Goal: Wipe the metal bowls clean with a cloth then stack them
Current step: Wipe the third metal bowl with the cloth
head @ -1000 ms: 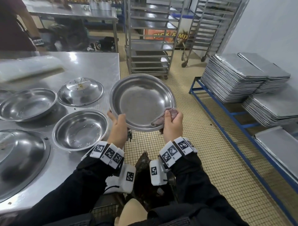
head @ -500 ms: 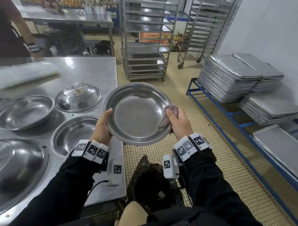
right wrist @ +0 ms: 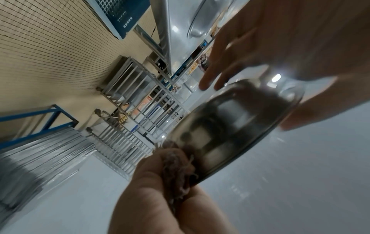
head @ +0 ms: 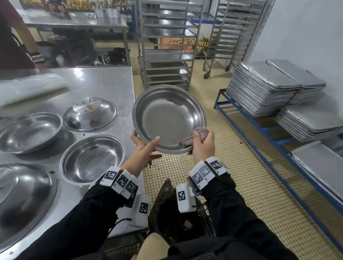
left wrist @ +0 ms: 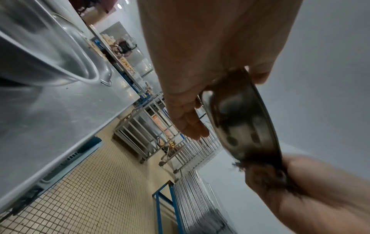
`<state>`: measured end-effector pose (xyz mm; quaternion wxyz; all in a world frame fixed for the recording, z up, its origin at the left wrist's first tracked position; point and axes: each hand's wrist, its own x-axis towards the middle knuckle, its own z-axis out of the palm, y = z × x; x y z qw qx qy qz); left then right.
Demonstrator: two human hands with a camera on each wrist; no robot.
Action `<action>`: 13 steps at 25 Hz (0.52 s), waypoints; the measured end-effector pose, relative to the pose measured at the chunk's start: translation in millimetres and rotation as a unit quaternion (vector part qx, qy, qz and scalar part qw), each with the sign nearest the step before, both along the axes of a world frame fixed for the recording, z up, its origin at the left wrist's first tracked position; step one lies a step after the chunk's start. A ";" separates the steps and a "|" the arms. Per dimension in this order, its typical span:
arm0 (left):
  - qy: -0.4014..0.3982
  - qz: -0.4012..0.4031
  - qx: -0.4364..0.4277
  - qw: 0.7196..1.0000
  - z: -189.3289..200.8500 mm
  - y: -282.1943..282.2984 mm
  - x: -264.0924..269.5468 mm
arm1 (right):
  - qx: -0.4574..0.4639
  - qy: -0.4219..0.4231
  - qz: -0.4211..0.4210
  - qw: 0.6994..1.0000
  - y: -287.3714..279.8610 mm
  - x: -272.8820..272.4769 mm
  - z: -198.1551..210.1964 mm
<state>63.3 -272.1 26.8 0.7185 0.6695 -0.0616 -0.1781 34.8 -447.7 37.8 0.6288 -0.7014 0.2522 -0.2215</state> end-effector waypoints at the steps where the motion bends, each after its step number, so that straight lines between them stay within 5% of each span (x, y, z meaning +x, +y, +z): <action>1: 0.007 0.021 -0.045 0.999 3.8 6.8 2.6 | -0.011 0.002 0.018 1.000 -10.0 -0.5 2.0; 7: 0.017 -0.013 -0.101 0.995 31.3 34.0 12.2 | -0.136 0.018 0.227 0.964 -52.1 1.3 18.0; 13: 0.011 0.140 0.013 0.990 14.0 21.2 0.9 | -0.092 -0.016 0.165 0.982 -40.9 -0.7 13.4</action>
